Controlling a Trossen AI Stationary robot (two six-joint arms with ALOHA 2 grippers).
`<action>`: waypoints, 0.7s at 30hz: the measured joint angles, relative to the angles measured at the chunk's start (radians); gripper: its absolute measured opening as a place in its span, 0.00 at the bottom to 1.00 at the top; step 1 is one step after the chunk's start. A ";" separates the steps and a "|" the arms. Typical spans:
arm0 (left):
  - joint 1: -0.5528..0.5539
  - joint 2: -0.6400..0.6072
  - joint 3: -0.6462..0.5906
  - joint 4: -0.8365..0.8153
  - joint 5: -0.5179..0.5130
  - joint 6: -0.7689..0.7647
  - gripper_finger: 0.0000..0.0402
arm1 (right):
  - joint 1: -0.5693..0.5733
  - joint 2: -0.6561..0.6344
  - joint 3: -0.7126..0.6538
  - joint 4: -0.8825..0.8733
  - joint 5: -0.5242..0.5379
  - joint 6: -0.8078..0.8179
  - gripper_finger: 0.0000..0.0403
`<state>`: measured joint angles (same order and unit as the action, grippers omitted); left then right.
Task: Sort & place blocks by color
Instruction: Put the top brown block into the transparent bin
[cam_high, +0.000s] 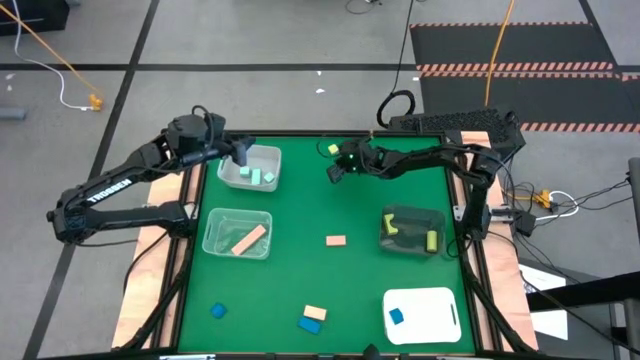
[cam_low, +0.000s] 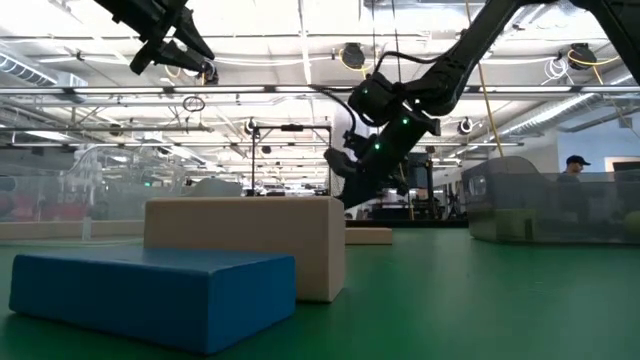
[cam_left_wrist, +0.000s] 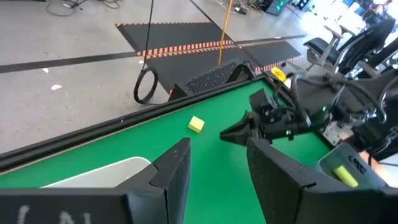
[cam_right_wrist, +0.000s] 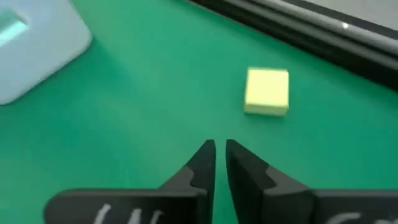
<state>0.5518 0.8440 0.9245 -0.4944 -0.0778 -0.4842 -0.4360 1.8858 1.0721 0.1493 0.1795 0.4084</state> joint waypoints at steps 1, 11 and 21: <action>-0.002 0.000 0.000 -0.001 0.000 0.007 0.40 | -0.003 -0.004 0.000 0.008 -0.006 -0.010 0.10; -0.003 0.000 0.000 -0.006 0.000 0.096 0.40 | -0.016 -0.010 -0.001 0.064 -0.198 0.119 0.46; -0.003 0.000 0.000 -0.158 0.001 0.192 0.40 | 0.124 -0.025 0.000 0.052 -0.658 0.007 0.54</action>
<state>0.5484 0.8440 0.9245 -0.6526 -0.0772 -0.2926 -0.3123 1.8610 1.0718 0.2009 -0.4789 0.4150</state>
